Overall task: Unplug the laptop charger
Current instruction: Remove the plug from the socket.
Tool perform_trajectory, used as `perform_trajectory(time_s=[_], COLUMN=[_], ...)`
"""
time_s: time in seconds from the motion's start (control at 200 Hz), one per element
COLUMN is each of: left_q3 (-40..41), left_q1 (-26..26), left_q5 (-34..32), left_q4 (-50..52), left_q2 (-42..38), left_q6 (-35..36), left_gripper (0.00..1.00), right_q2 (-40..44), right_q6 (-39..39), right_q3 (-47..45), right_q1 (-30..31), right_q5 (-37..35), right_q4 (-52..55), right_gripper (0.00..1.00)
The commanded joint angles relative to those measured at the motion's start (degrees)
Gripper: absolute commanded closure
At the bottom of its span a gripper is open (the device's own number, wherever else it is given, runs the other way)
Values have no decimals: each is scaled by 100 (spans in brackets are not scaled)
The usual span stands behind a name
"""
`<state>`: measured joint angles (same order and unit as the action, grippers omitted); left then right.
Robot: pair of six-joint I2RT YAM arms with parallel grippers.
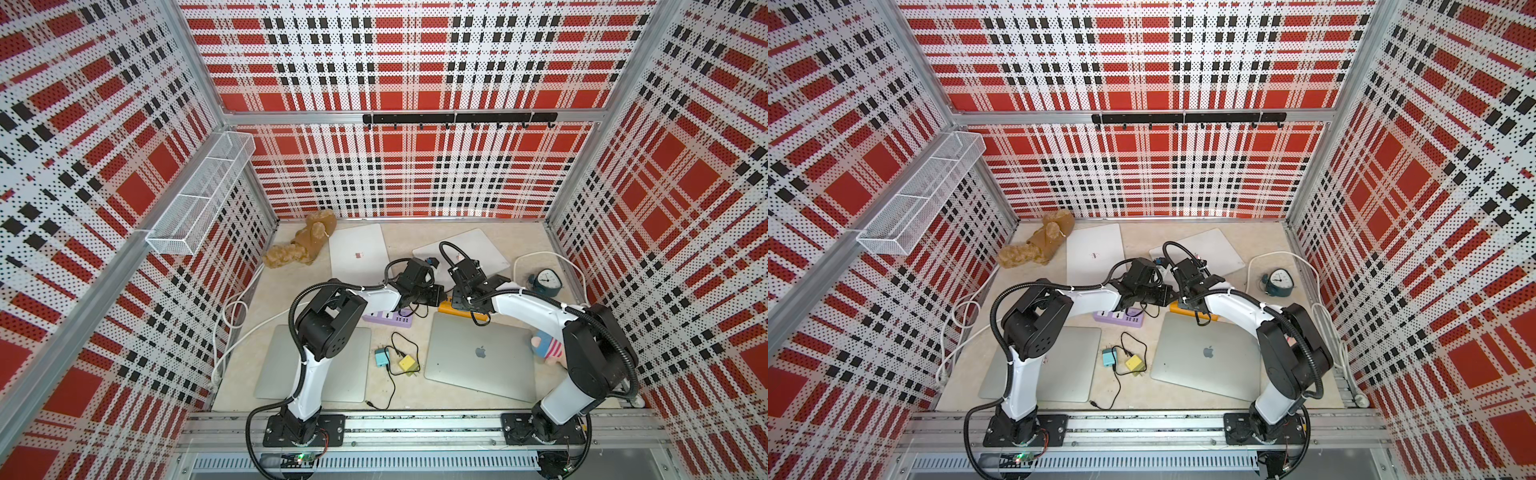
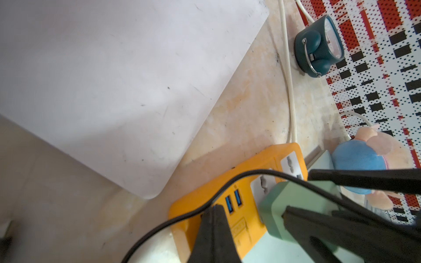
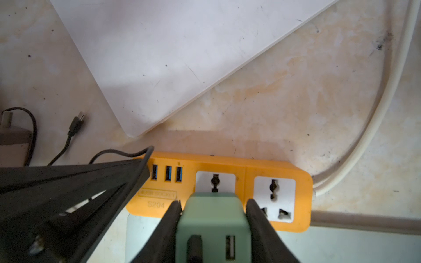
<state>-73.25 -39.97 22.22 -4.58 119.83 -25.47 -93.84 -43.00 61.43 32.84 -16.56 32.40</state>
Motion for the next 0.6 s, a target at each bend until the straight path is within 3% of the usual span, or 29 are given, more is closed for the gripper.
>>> perform_trajectory(time_s=[0.0, 0.19, 0.591], left_q3=[256, 261, 258], left_q1=[-79, -82, -97], left_q5=[-126, -139, -141], left_q4=[723, 740, 770], left_q2=[146, 138, 136], left_q6=[33, 34, 37], left_gripper=[100, 100, 100], right_q2=[181, -373, 419], right_q6=[21, 177, -99], right_q3=[57, 697, -193], right_q1=[-8, 328, -197], right_q5=[68, -568, 442], right_q4=[-199, 498, -453], right_gripper=[77, 78, 77])
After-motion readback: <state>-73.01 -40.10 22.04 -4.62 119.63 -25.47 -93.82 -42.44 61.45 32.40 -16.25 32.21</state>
